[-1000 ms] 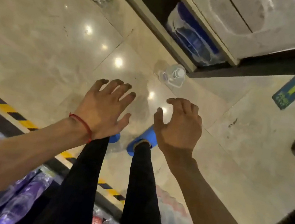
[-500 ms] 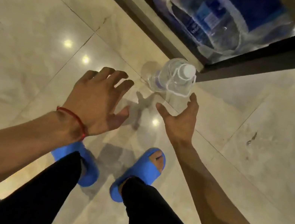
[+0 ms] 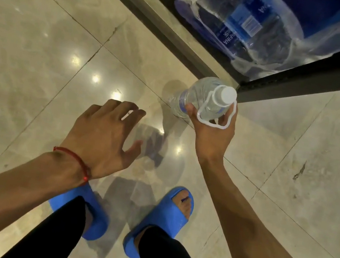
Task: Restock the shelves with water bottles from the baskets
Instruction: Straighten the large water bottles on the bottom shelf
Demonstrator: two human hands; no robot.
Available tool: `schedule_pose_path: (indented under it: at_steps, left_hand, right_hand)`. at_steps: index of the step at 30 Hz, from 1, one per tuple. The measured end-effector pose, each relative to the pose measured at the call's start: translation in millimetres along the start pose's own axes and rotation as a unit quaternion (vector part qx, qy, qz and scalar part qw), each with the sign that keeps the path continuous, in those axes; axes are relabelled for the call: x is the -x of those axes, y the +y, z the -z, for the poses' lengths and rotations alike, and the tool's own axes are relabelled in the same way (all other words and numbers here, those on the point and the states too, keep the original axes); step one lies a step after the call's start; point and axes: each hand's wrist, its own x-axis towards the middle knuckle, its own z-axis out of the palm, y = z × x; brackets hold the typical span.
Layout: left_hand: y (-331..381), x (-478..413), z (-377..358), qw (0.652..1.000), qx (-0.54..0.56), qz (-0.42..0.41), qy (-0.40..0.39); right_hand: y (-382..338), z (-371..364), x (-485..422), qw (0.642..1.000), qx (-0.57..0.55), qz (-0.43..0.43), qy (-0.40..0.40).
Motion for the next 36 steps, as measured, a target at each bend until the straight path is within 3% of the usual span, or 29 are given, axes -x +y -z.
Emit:
schedule_pose_path:
  at_steps: [7, 16, 20, 22, 31, 36]
  left_hand:
    - [14.6, -24.2, -16.8, 0.999, -0.004, -0.029, -0.017]
    - [61.6, -112.2, -65.9, 0.993, 0.028, -0.113, -0.03]
    - [89.5, -161.3, -104.2, 0.988, 0.034, -0.136, -0.06]
    - [98.6, -178.8, -122.0, 0.984, 0.019, -0.16, -0.076]
    - [112.5, -231.9, -164.9, 0.972, -0.082, -0.202, -0.083]
    - [109.9, -215.2, -162.8, 0.972, -0.09, -0.202, -0.076]
  right_hand:
    - [17.1, 15.5, 0.4, 0.977, -0.148, -0.086, 0.125]
    - [53.8, 47.3, -1.2, 0.939, -0.256, -0.146, 0.18]
    - [77.8, 60.4, 3.6, 0.901, -0.321, -0.187, 0.223]
    - [88.8, 66.2, 5.3, 0.879, -0.36, -0.215, 0.225]
    - [119.1, 84.2, -1.8, 0.849, -0.402, -0.256, 0.229]
    - [104.4, 89.6, 4.7, 0.853, -0.384, -0.267, 0.231]
